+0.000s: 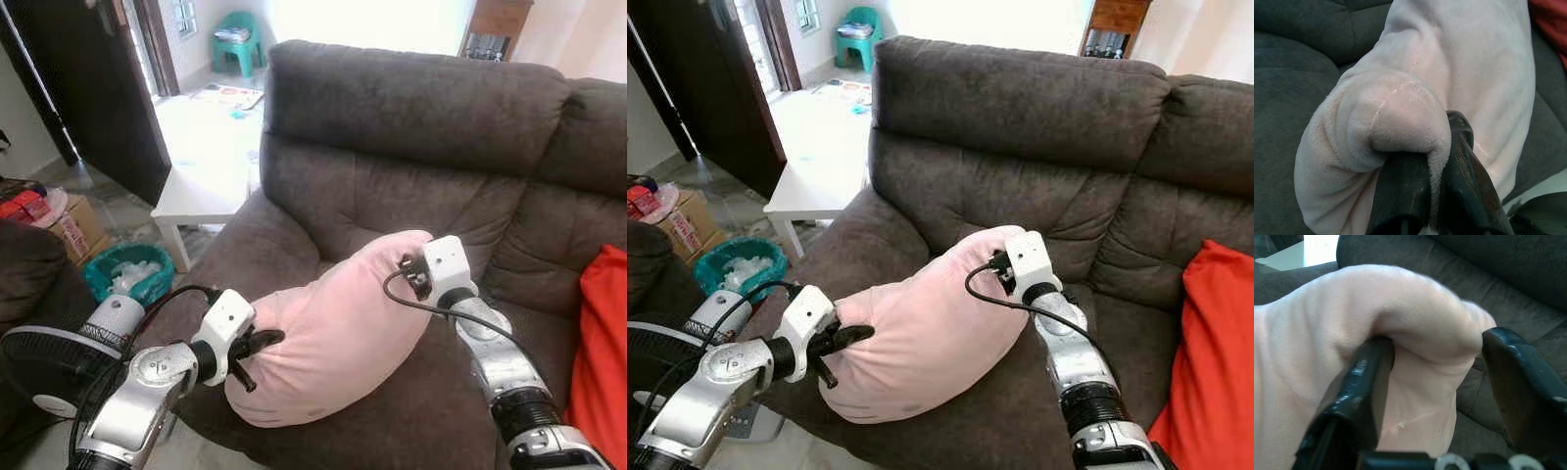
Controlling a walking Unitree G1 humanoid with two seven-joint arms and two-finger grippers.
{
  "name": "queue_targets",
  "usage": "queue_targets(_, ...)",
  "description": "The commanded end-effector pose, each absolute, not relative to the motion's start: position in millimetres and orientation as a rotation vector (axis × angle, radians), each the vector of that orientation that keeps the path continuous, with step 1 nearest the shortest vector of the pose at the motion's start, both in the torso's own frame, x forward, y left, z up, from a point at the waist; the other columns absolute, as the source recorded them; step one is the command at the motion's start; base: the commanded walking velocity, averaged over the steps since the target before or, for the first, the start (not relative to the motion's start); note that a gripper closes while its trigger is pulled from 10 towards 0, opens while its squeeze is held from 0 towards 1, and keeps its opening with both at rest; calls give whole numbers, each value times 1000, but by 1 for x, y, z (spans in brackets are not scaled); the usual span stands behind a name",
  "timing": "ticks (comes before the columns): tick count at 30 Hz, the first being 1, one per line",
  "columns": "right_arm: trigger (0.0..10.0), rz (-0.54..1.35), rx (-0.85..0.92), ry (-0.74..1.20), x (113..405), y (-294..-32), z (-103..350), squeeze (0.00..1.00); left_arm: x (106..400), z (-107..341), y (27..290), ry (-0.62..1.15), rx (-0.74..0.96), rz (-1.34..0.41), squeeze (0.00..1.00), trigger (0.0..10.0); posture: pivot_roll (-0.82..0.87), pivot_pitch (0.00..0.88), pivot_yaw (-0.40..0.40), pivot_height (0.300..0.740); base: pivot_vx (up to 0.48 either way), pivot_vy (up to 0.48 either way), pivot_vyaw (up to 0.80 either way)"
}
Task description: Move the pillow to the sofa from floor
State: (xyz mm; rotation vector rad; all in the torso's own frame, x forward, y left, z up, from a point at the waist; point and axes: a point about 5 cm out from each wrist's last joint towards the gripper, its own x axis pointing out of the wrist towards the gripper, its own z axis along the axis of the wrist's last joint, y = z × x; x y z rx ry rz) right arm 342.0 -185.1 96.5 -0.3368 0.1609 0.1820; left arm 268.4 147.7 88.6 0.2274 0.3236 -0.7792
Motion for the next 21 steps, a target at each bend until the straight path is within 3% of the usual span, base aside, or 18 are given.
queue_targets(1, 10000, 200, -357, 133, 346, -182, 105, 1000, 267, 82, 149, 352, 243, -776, 0, 10000, 122, 0, -46, 740, 0, 0, 0)
queue_targets(2, 10000, 204, -360, 134, 346, -183, 105, 965, 267, 80, 150, 356, 244, -769, 0, 10000, 123, 0, -46, 740, 0, 0, 0)
queue_targets(3, 10000, 203, -366, 133, 346, -184, 105, 0, 266, 79, 151, 359, 243, -763, 0, 10000, 123, 0, -46, 740, 0, 0, 0)
queue_targets(9, 10000, 162, -380, 126, 346, -191, 107, 0, 270, 73, 157, 367, 249, -686, 0, 10000, 121, 0, -46, 740, 0, 0, 0)
queue_targets(11, 10000, 90, -368, 132, 345, -201, 106, 0, 286, 68, 178, 345, 305, -422, 0, 10000, 118, 0, -47, 740, 0, 0, 0)
queue_targets(15, 10000, 54, -367, 152, 342, -208, 100, 0, 295, 68, 198, 322, 283, -193, 0, 10000, 118, 0, -48, 740, 0, 0, 0)
queue_targets(16, 10000, 15, -367, 170, 337, -215, 94, 0, 297, 69, 212, 301, 233, -55, 0, 10000, 118, 0, -48, 740, 0, 0, 0)
queue_targets(21, 10000, -52, -366, 208, 326, -226, 79, 0, 297, 68, 223, 278, 207, 73, 0, 10000, 113, 0, -50, 740, 0, 0, 0)
